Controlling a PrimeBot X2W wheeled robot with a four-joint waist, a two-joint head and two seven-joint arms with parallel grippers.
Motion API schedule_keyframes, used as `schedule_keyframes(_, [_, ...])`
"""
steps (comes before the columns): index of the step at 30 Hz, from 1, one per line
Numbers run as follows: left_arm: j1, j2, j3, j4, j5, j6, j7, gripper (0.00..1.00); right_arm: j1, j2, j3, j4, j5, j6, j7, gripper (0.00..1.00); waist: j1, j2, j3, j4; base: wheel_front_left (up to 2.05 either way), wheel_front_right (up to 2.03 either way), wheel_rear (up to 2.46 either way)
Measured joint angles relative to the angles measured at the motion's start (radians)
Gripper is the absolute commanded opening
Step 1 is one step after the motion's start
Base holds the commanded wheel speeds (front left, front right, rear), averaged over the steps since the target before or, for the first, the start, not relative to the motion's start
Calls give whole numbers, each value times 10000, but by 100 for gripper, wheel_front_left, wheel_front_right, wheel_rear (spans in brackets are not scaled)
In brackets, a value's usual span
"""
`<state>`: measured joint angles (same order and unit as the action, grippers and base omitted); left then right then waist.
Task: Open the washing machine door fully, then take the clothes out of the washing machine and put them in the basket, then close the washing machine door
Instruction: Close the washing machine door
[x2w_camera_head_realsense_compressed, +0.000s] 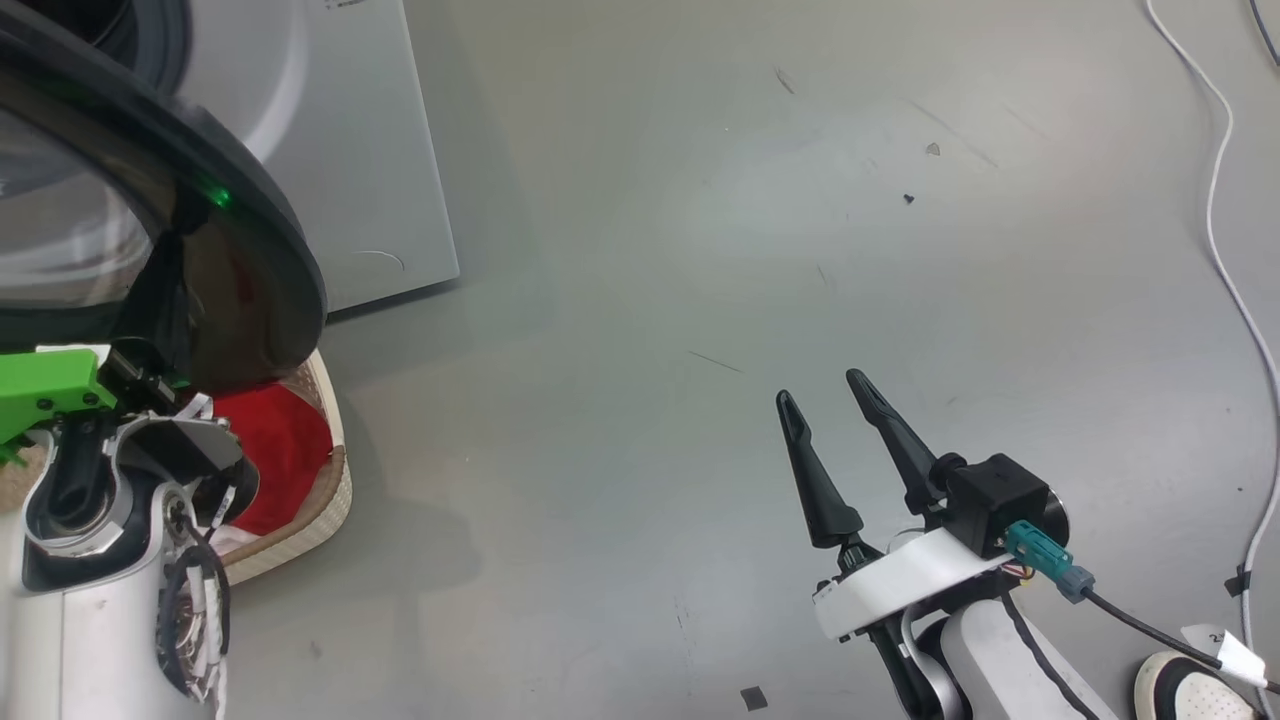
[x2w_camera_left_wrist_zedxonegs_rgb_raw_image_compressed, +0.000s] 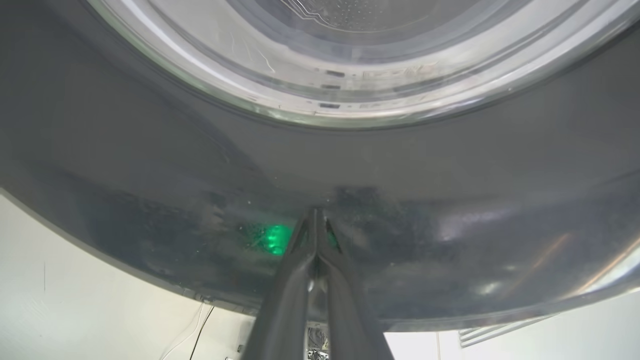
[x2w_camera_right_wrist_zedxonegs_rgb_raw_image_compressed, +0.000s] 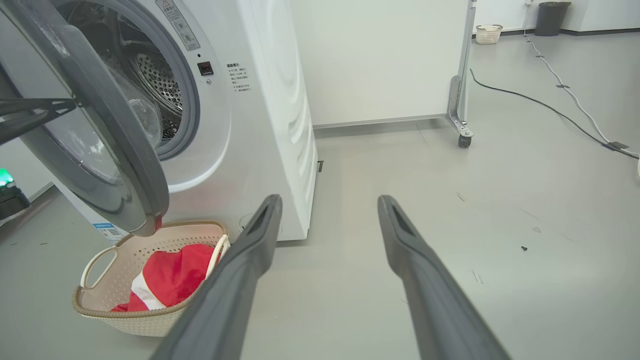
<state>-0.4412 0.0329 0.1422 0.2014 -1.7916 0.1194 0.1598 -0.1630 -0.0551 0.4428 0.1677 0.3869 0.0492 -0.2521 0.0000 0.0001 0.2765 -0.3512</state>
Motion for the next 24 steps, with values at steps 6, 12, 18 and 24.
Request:
schedule_keyframes(6, [-231, -4, -194, 257, 65, -36, -163, 0, 0, 13, -75, -54, 0, -25, 0, 100, 0, 0, 70, -55, 0, 0, 0])
schedule_keyframes(12, [-259, -23, -725, 581, 232, -389, -107, 0, 0, 21, -433, -127, -6, -169, 0, 100, 0, 0, -17, 164, 0, 0, 0])
schedule_keyframes(18, [-33, 4, -1685, 621, 1154, -1030, 207, 0, -1, 31, -834, -153, -113, -169, 0, 100, 0, 0, -249, 505, 0, 0, 0])
schedule_keyframes(24, [905, 738, -3078, 669, 3043, -1737, 428, 0, 4, 13, -1078, -119, -234, -155, 0, 100, 0, 0, -600, 968, 0, 0, 0])
